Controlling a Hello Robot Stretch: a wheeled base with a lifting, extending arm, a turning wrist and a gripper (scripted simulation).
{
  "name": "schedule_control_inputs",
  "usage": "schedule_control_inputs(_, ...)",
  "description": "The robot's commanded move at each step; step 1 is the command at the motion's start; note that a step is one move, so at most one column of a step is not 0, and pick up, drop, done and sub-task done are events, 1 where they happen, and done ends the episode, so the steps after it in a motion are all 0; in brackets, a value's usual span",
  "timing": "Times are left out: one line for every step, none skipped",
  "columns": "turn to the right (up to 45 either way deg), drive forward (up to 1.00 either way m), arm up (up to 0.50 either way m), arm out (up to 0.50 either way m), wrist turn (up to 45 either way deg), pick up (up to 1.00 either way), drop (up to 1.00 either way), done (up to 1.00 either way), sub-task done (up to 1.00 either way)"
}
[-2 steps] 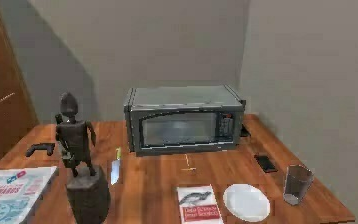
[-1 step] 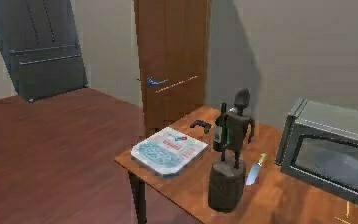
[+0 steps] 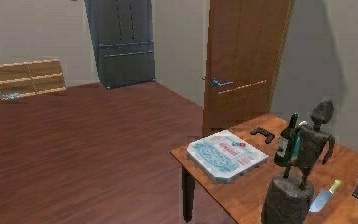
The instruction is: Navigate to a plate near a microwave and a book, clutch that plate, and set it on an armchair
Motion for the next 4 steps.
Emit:
schedule_control_inputs(0.0,0.0,0.5,0.0,0.0,0.0,0.0,0.0,0.0)
schedule_control_inputs(0.0,0.0,0.24,0.0,0.0,0.0,0.0,0.0,0.0)
schedule_control_inputs(0.0,0.0,0.0,0.34,0.0,0.0,0.0,0.0,0.0)
schedule_control_inputs(0.0,0.0,0.0,0.0,45.0,0.0,0.0,0.0,0.0)
